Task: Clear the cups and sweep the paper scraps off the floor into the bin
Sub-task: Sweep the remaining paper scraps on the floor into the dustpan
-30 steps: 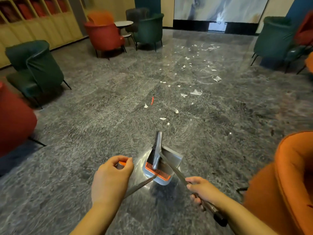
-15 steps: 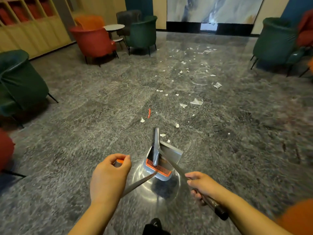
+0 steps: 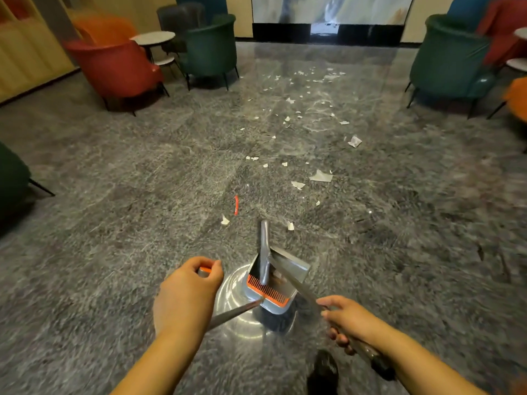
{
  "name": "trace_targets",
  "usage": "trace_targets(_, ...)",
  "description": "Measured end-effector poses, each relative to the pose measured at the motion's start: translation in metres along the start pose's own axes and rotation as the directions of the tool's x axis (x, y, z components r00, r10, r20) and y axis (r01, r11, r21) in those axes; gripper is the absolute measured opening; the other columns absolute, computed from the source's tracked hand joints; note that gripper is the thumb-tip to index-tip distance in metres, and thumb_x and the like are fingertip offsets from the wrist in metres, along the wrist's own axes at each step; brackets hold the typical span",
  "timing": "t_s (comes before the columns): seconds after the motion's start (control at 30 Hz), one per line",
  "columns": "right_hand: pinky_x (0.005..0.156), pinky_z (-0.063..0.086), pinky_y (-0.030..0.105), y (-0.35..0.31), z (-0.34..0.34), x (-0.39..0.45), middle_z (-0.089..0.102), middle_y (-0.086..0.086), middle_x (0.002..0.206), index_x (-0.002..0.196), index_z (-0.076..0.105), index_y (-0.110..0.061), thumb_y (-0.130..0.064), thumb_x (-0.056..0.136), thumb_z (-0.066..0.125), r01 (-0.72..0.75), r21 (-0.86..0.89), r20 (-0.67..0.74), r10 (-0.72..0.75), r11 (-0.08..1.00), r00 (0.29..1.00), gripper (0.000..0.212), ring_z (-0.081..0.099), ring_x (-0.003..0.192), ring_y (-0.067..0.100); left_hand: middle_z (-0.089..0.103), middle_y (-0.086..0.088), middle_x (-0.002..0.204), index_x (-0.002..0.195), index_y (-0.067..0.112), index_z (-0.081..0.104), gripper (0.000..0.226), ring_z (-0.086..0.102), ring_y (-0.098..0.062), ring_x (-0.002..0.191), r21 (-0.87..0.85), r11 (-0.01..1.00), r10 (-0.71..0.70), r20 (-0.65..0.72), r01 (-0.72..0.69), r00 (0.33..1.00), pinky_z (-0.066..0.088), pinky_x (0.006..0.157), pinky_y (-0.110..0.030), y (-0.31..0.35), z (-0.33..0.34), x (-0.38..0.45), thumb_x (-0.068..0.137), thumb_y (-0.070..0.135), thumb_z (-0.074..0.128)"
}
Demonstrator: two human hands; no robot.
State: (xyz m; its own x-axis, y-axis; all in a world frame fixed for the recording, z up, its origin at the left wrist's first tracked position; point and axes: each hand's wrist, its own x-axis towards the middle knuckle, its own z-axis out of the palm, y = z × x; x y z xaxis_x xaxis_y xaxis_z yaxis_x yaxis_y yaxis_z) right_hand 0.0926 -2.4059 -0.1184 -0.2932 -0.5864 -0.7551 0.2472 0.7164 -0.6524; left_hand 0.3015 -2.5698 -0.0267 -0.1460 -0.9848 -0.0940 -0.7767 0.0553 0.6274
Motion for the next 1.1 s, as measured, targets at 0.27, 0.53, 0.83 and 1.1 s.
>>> trace_targets(0.27,0.034,0.029,0.014,-0.079,-0.065,0.101,0.045,0.010,0.056,0.121,0.049,-0.017,-0.009,0.099,0.045,-0.071,-0.118,0.071,0.079,0.990,0.994,0.024,0.037,0.032,0.012,0.069,0.008,0.083,0.074,0.036,0.061,0.019,0.062,-0.024,0.080,0.168,0.977,-0.132,-0.001,0.130,0.991,0.040,0.063,-0.029,0.023,0.055,0.091,0.088,0.049,0.059)
trace_targets(0.53,0.034,0.028,0.012,-0.140,-0.104,0.181,0.047,0.008,0.059,0.120,0.049,-0.018,-0.009,0.099,0.045,-0.103,-0.241,0.042,0.117,0.965,0.992,0.024,0.037,0.031,0.009,0.056,0.011,0.069,0.073,0.041,0.061,0.017,0.050,-0.016,0.067,0.277,0.941,-0.222,0.070,0.194,0.973,0.037,0.059,-0.028,0.022,0.086,0.155,0.088,0.049,0.059)
trace_targets(0.83,0.034,0.027,0.013,-0.172,-0.108,0.274,0.044,0.011,0.058,0.131,0.045,-0.005,-0.002,0.098,0.042,-0.180,-0.270,-0.058,0.170,0.946,0.984,0.034,0.036,0.028,0.010,0.069,0.007,0.085,0.081,0.039,0.060,0.017,0.055,-0.017,0.072,0.414,0.905,-0.193,0.199,0.096,0.961,0.041,0.061,-0.028,0.022,0.117,0.262,0.090,0.052,0.055)
trace_targets(1.1,0.037,0.034,0.017,-0.193,-0.079,0.359,0.048,0.010,0.056,0.119,0.046,-0.007,-0.003,0.095,0.045,-0.234,-0.517,-0.077,0.227,0.824,0.971,0.024,0.044,0.039,0.017,0.070,0.006,0.097,0.092,0.034,0.063,0.024,0.064,-0.023,0.091,0.460,0.888,-0.124,0.271,-0.016,0.955,0.044,0.069,-0.029,0.038,0.146,0.335,0.092,0.056,0.051)
